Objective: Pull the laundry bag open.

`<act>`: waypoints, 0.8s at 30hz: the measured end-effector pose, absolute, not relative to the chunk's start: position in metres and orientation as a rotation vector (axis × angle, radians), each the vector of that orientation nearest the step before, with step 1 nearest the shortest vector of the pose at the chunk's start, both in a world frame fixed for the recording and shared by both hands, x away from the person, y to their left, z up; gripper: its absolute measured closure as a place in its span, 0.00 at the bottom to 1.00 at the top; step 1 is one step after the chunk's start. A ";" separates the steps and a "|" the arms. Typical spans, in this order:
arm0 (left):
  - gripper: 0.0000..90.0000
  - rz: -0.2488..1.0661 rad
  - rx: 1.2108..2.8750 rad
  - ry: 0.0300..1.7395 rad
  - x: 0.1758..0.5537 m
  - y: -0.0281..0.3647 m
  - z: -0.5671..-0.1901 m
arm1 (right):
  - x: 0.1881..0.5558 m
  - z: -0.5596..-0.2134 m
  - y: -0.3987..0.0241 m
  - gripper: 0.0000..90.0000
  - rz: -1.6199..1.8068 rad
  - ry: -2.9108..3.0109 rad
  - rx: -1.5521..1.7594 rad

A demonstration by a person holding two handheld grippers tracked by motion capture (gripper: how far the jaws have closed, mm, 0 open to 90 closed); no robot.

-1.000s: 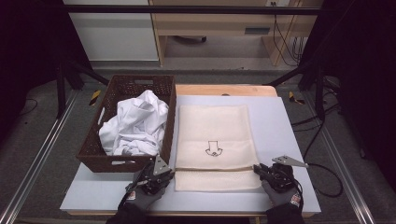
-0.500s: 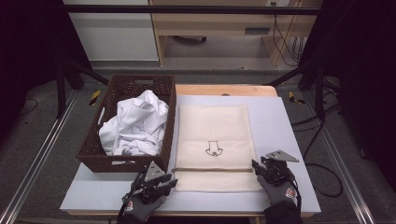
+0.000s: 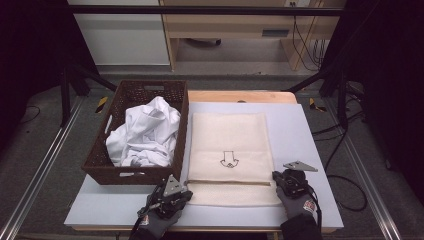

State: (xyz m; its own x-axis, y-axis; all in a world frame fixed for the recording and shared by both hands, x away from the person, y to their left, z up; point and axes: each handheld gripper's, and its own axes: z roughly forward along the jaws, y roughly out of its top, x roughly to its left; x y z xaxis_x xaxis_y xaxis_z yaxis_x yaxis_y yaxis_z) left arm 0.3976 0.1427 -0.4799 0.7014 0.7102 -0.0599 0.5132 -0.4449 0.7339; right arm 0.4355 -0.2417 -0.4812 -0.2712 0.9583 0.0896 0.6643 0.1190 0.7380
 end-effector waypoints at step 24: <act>0.64 0.343 2.035 0.800 0.394 0.130 -0.464 | 0.418 -0.461 -0.237 0.49 1.238 1.866 1.377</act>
